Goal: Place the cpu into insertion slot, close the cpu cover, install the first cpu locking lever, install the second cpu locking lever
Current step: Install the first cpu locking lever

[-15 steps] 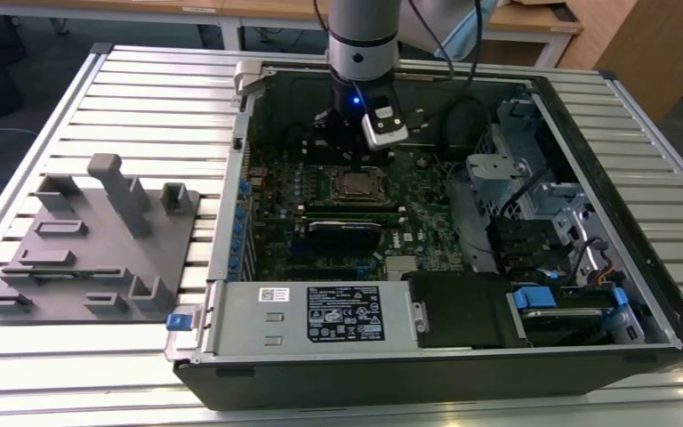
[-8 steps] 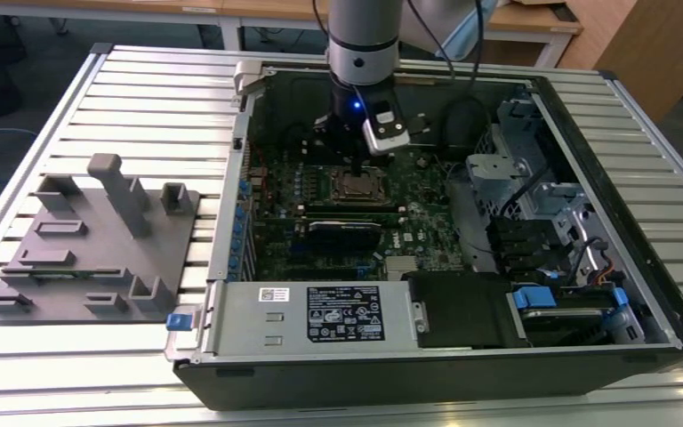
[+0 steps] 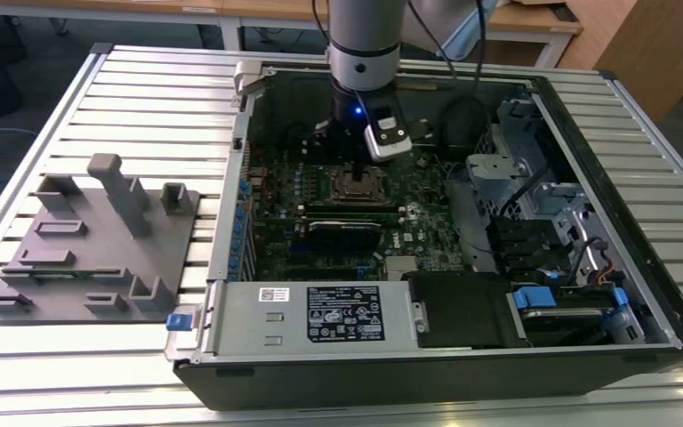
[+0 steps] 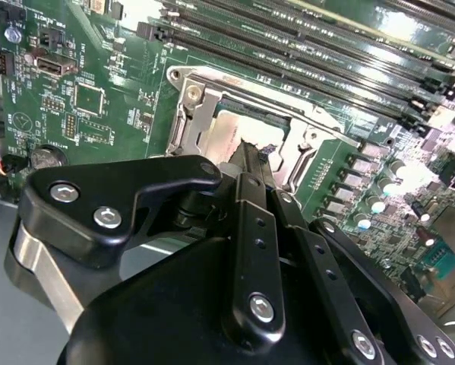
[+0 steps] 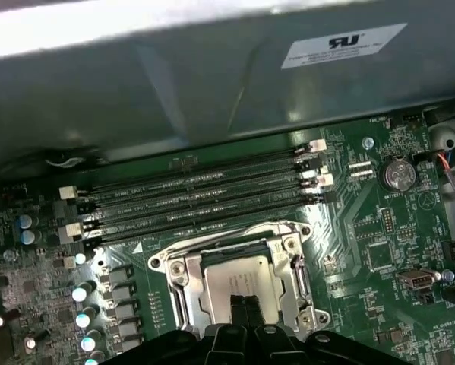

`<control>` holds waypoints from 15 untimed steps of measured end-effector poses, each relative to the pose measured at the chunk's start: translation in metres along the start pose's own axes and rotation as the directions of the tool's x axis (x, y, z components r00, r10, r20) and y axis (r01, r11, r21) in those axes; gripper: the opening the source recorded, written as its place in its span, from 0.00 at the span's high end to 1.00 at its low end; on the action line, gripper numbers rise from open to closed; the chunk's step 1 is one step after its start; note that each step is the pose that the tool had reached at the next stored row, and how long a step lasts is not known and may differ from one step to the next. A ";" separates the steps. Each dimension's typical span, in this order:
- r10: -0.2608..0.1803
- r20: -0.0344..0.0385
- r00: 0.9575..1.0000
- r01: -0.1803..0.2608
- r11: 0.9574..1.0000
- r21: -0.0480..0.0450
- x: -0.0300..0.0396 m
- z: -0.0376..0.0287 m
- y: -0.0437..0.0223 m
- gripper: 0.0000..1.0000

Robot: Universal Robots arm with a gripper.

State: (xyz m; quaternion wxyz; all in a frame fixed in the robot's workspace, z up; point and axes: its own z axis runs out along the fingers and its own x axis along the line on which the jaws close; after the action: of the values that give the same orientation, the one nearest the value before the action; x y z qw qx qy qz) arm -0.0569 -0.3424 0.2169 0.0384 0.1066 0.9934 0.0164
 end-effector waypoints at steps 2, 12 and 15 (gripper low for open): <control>-0.004 0.000 1.000 0.004 1.000 0.000 -0.0022 0.0005 0.0002 0.90; -0.010 -0.018 1.000 0.010 1.000 0.003 -0.0075 0.0022 0.0009 0.90; -0.008 -0.048 0.999 0.009 1.000 0.010 -0.0076 0.0025 0.0009 0.90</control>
State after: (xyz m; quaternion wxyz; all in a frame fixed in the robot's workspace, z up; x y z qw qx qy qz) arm -0.0491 -0.3431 0.2150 0.0140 0.1020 0.9946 0.0140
